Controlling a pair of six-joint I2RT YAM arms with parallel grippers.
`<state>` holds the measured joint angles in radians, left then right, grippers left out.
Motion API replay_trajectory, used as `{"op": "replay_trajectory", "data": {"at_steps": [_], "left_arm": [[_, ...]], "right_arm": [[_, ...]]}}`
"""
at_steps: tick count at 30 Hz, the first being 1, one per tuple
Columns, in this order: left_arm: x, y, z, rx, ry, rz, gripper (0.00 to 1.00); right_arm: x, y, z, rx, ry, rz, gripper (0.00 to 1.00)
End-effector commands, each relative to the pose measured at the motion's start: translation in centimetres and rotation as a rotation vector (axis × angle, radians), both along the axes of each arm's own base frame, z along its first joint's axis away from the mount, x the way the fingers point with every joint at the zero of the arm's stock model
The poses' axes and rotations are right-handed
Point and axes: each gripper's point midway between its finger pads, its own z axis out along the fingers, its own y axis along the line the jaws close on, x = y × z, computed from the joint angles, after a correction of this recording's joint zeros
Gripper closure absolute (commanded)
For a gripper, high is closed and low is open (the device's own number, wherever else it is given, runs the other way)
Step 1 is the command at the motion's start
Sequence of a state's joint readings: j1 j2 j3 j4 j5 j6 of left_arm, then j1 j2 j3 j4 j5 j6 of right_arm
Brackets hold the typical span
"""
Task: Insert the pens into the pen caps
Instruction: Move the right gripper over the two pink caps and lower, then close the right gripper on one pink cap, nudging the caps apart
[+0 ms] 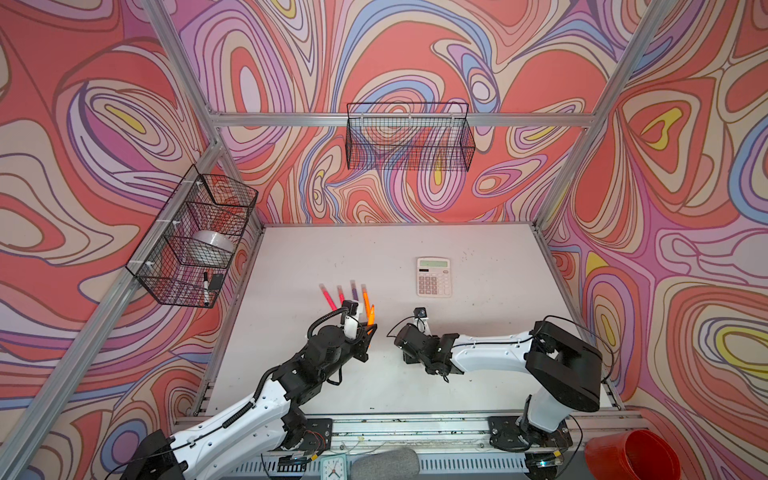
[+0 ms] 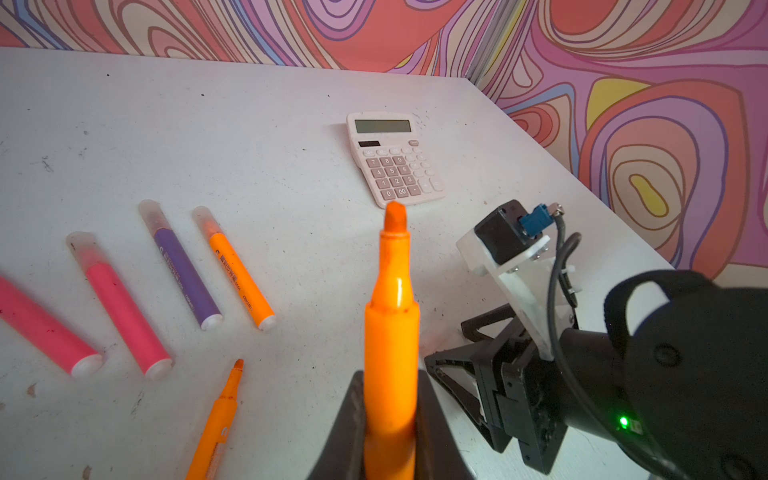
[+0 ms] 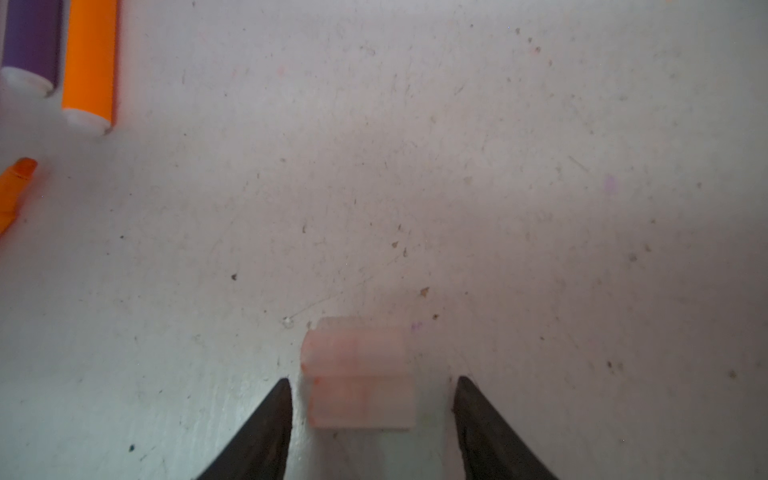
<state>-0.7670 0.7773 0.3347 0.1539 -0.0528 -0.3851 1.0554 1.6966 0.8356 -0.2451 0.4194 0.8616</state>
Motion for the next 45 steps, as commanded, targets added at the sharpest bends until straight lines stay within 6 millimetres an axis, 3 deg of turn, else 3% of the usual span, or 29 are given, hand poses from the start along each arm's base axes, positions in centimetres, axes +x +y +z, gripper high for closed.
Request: {"op": "replay_trajectory", "data": {"at_steps": [1,8,20,28,36,41,45], "left_arm": [[0.1,-0.3,0.3,-0.009,-0.019,-0.008,1.00],[0.2,-0.4,0.3,-0.008,-0.011,-0.005,1.00],[0.2,-0.3,0.5,-0.018,-0.016,-0.002,1.00],[0.1,-0.6,0.3,-0.029,-0.006,-0.012,1.00],[-0.4,0.0,0.3,-0.037,-0.006,-0.008,1.00],[-0.6,0.3,0.0,-0.042,-0.009,0.000,1.00],[-0.7,0.3,0.0,-0.038,-0.005,-0.002,1.00]], "right_arm": [[-0.1,-1.1,-0.3,-0.049,-0.003,-0.018,0.39],[-1.0,-3.0,-0.3,-0.068,-0.002,-0.030,0.48],[-1.8,-6.5,0.7,-0.122,-0.034,-0.085,0.55],[-1.6,-4.1,1.8,0.048,-0.040,-0.069,0.58],[-0.7,-4.8,0.5,0.078,-0.031,-0.135,0.53],[0.2,-5.1,-0.3,0.065,-0.020,-0.157,0.55],[1.0,-4.8,-1.0,0.053,0.012,-0.163,0.62]]}}
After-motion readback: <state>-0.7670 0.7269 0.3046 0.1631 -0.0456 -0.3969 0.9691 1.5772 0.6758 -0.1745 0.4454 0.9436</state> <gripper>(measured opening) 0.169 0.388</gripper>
